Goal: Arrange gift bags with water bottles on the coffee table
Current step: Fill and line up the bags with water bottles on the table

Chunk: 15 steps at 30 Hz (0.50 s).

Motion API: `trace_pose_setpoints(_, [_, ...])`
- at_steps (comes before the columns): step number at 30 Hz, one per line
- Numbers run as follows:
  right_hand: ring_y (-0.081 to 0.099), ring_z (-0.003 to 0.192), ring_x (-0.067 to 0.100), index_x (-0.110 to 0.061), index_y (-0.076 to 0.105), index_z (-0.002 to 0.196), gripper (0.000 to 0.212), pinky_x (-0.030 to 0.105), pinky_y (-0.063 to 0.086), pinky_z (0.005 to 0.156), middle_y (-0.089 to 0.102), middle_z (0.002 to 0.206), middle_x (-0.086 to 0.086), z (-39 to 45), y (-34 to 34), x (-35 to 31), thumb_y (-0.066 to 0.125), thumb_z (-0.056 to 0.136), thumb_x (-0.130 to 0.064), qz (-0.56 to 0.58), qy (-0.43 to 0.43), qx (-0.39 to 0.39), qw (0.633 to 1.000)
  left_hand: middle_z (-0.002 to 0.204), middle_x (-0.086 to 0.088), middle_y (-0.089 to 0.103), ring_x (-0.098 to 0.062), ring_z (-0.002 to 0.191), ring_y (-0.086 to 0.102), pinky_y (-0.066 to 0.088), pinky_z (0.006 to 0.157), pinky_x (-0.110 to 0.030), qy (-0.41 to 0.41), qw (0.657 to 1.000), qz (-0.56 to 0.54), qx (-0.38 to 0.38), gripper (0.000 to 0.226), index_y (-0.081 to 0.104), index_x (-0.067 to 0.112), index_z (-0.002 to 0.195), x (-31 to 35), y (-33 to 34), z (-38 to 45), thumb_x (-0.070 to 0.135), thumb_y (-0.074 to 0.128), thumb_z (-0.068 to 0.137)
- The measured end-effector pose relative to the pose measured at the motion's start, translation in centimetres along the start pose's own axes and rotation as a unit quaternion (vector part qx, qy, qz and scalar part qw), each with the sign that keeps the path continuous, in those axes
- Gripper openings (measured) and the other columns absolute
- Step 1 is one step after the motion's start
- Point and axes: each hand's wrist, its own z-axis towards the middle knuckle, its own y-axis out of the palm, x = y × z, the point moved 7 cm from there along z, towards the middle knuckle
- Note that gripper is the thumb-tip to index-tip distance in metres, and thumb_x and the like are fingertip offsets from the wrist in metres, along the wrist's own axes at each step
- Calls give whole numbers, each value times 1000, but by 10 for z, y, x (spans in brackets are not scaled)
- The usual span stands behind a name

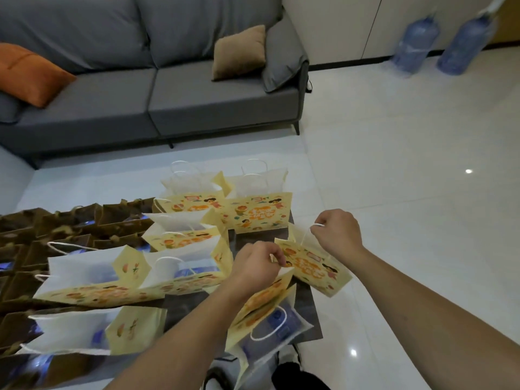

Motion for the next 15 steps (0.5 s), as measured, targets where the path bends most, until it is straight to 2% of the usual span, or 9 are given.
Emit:
trace_pose_setpoints(2, [65,89,24,-14,78,93,15,31,52,74,75,98,3,0,-4,6,65,85,-17,4,5,5,1000,69,13,59,-12,78,62,47,64,-28,15,1000,9,5,27,66,36,74,9,2,5,13,61,88])
trace_pose_setpoints(5, [64,88,23,-14,78,96,17,29,47,72,75,100,2,1,-9,12,66,86,-18,12,13,9,1000,65,13,57,-10,68,57,44,60,-26,31,999,12,18,25,69,35,78,17,4,8,13,60,89])
trace_pose_setpoints(8, [59,82,19,-15,78,96,16,27,43,69,75,98,1,1,-15,15,65,86,-18,19,20,15,1000,66,13,58,-11,68,60,48,61,-27,10,1000,1,22,24,68,34,77,11,8,12,16,61,89])
trace_pose_setpoints(13, [59,75,16,-15,77,93,15,24,39,57,74,94,0,1,-26,12,63,88,-19,15,14,21,1000,90,5,70,-9,75,65,49,58,-25,-42,999,-1,13,18,65,35,89,0,15,15,19,60,93])
trace_pose_setpoints(15, [59,75,16,-15,78,94,15,24,40,59,74,94,0,2,-34,9,64,89,-19,17,13,31,999,100,4,69,-8,79,64,51,60,-24,-43,999,22,13,15,65,34,96,1,15,16,19,60,94])
